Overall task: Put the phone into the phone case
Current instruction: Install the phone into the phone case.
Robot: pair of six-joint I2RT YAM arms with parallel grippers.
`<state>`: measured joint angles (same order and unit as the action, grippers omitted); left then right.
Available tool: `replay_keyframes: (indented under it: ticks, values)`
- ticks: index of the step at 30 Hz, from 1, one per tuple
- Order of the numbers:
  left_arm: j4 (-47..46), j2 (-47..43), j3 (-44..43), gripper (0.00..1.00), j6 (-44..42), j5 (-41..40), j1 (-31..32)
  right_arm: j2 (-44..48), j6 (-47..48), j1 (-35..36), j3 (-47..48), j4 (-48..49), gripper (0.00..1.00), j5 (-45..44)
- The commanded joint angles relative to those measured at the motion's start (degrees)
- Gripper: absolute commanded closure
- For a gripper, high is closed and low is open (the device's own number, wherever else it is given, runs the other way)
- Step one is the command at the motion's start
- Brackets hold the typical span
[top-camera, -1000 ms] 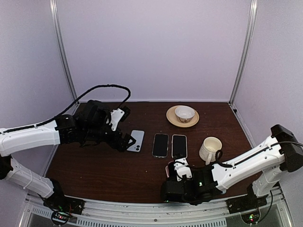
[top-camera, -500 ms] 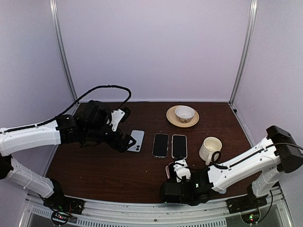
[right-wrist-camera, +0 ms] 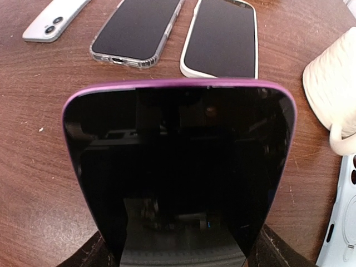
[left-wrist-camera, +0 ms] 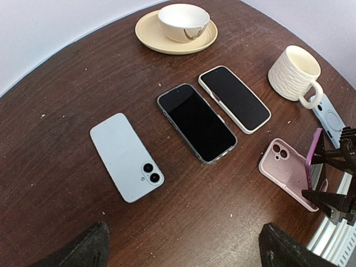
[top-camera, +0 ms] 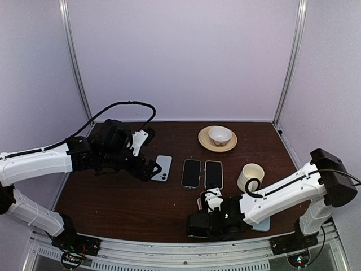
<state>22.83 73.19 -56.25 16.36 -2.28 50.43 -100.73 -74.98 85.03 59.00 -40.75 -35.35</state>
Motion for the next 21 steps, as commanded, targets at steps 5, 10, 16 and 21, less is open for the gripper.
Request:
replay_keyframes:
  ticks: [5,10,16,21]
  values:
    - [-0.46,-0.23,-0.48,0.02,-0.70,1.26,-0.57,-2.10,0.32,-3.80,-0.13,-1.50,1.00,13.50]
    - [-0.35,-0.23,-0.62,0.03,-0.63,1.71,-0.81,-2.95,1.34,-4.77,0.72,-1.87,1.00,14.99]
    - [-0.36,-0.35,-0.61,0.03,-0.62,1.82,-0.95,-5.43,4.52,-5.37,2.38,-1.33,0.96,15.60]
    - [-0.41,-0.24,-0.62,0.03,-0.50,2.27,-1.08,-5.24,5.62,-5.65,2.56,-1.58,0.57,15.76]
